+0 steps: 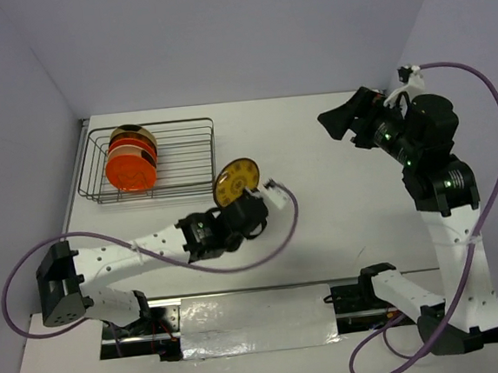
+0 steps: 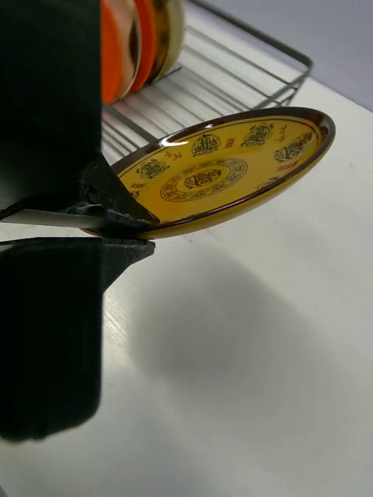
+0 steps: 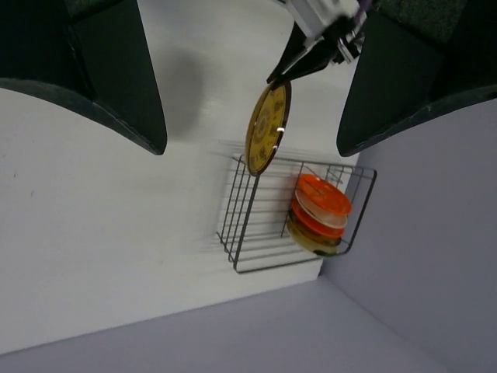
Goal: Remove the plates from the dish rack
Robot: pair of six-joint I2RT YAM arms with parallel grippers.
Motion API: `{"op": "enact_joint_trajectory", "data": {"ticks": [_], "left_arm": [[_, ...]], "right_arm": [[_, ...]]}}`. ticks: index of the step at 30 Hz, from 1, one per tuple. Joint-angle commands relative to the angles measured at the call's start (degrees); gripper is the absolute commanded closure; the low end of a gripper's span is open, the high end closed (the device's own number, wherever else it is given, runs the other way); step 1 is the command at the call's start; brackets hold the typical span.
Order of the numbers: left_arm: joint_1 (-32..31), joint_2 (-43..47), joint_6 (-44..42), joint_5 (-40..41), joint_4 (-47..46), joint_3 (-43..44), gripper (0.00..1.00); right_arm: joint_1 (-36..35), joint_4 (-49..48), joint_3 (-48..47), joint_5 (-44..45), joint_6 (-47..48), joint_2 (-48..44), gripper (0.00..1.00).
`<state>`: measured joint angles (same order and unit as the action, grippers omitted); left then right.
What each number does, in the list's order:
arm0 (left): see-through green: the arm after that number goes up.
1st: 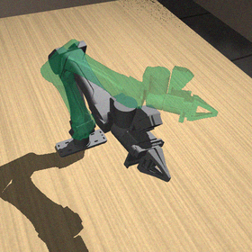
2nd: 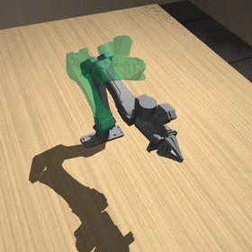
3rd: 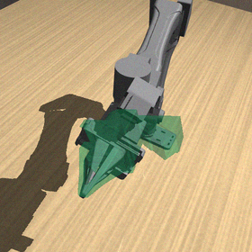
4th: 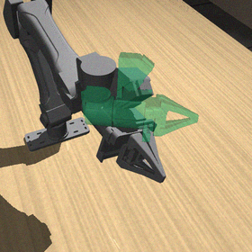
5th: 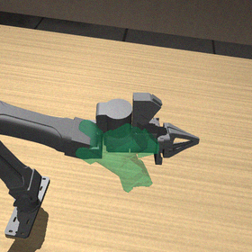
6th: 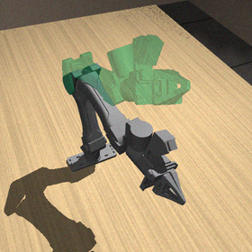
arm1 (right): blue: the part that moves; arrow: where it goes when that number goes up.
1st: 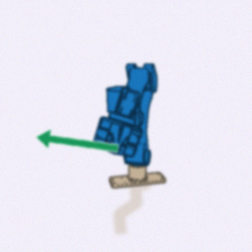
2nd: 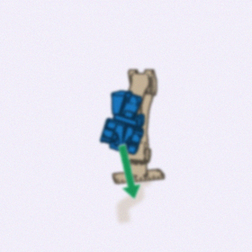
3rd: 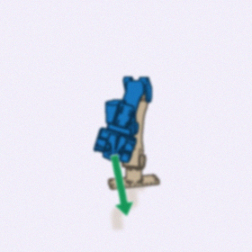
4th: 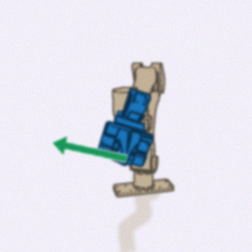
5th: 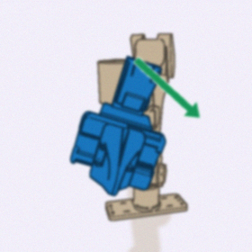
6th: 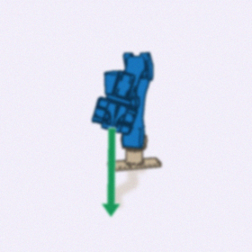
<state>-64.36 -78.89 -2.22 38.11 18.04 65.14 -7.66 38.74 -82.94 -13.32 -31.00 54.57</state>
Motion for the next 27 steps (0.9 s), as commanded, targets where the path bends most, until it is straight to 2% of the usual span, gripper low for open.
{"op": "enact_joint_trajectory", "data": {"ticks": [1,3,6,9,12,17,20,21,25,26,27], "left_arm": [[-5.1,0.9,-18.3,10.8,-16.4,-3.1,1.0],[-8.8,-0.6,-24.3,10.7,-22.7,-4.1,1.0],[-12.3,-3.6,-28.9,9.9,-25.5,-2.9,1.0],[-14.4,-6.5,-30.2,6.0,-24.4,-0.5,1.0],[-16.3,-8.9,-31.7,6.3,-25.9,0.4,1.0],[-17.7,-11.6,-31.4,5.1,-25.8,2.0,1.0],[-17.7,-11.5,-31.5,5.6,-27.8,1.0,1.0],[-17.7,-11.4,-31.7,6.4,-28.7,0.1,1.0],[-17.7,-10.3,-32.8,8.6,-30.6,-0.9,1.0],[-17.7,-10.1,-32.9,8.6,-31.0,-1.1,1.0],[-17.7,-9.4,-32.9,8.3,-31.0,-1.3,1.0]], "right_arm": [[0.5,8.7,-1.3,-9.2,6.0,7.2,0.03],[0.1,10.1,2.2,-10.2,8.3,8.0,0.05],[-1.7,8.7,8.9,-9.9,9.5,7.2,0.05],[-5.0,6.7,13.1,-10.3,9.5,5.6,0.07],[-7.7,7.0,14.1,-8.1,9.6,6.1,0.09],[-7.9,2.9,17.6,-10.5,8.0,4.8,0.16],[-8.0,3.2,18.0,-8.1,8.0,4.4,0.43],[-8.1,3.4,18.0,-7.7,8.4,4.7,0.59],[-8.0,2.6,20.3,-6.1,8.2,5.5,0.75],[-8.0,2.0,20.8,-6.3,8.0,5.5,0.86],[-8.0,1.4,21.8,-6.6,7.9,5.6,0.91]]}}
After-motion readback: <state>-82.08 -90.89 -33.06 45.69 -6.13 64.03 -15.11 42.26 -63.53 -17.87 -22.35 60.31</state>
